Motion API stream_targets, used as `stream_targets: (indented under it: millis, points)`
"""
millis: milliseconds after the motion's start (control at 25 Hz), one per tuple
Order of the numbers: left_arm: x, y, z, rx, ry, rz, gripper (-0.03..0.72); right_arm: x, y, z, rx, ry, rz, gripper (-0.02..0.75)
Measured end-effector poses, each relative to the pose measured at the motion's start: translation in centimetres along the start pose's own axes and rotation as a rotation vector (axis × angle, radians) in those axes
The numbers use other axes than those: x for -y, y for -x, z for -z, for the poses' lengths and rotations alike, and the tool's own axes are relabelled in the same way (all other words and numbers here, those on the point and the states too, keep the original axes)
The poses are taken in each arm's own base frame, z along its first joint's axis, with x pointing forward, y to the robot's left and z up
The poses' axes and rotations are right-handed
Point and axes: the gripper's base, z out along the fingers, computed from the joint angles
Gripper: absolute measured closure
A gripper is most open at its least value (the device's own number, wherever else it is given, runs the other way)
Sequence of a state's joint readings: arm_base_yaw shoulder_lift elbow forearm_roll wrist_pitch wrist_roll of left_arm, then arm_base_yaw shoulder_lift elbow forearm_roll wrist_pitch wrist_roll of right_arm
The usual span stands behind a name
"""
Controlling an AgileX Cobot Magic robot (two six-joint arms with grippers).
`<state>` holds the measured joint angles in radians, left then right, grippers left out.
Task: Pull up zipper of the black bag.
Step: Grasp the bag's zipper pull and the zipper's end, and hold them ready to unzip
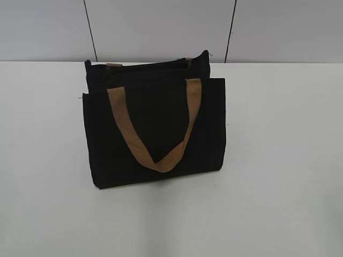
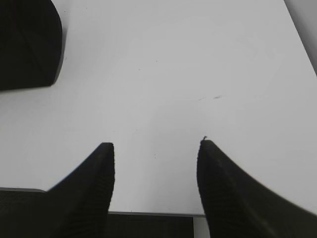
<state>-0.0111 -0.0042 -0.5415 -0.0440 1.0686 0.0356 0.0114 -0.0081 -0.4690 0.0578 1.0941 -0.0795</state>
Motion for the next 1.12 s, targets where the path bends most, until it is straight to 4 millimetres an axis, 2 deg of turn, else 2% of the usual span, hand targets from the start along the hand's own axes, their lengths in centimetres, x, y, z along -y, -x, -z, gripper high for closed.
stream_targets:
  millis: [840, 960, 1000, 1120]
  points:
    - [0.1, 0.1, 0.1, 0.006, -0.014, 0.008, 0.473, 0.0, 0.0, 0.0, 0.000, 0.000, -0.001, 0.328]
    - [0.1, 1.2, 0.8, 0.090, -0.011, 0.006, 0.384, 0.0, 0.0, 0.0, 0.000, 0.000, -0.001, 0.328]
    - [0.1, 1.7, 1.1, 0.140, -0.009, 0.006, 0.312, 0.0, 0.0, 0.0, 0.000, 0.000, -0.001, 0.328]
    - [-0.1, 3.2, 1.5, 0.287, 0.019, -0.009, 0.157, 0.0, 0.0, 0.0, 0.000, 0.000, -0.002, 0.328]
